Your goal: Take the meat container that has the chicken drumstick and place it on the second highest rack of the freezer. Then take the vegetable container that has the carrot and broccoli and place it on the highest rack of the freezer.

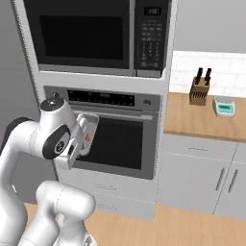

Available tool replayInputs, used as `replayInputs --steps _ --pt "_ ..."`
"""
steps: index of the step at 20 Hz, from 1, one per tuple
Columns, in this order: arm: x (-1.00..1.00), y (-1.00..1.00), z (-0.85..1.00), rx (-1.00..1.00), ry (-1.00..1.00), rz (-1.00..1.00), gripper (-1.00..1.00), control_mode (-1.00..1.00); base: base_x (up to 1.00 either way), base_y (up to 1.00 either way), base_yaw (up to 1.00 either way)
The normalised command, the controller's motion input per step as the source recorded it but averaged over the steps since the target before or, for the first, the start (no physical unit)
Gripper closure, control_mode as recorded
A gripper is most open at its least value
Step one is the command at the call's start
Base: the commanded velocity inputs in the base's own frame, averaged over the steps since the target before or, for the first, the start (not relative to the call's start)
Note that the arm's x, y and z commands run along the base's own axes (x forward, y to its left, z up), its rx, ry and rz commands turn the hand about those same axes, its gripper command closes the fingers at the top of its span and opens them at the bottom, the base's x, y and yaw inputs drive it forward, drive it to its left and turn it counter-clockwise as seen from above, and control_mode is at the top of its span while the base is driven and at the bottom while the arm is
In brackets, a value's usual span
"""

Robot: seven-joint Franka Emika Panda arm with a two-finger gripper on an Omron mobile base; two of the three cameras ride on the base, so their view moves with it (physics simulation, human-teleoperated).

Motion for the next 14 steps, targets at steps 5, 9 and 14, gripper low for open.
replayInputs --steps 5,9,14 --pt "0.00 0.00 0.00 0.00 0.00 0.00 1.00 1.00 -0.11 1.00 0.02" --pt "0.00 0.00 0.00 0.00 0.00 0.00 1.00 1.00 -0.02 1.00 0.01" --pt "0.00 0.00 0.00 0.00 0.00 0.00 1.00 1.00 0.00 1.00 0.01"
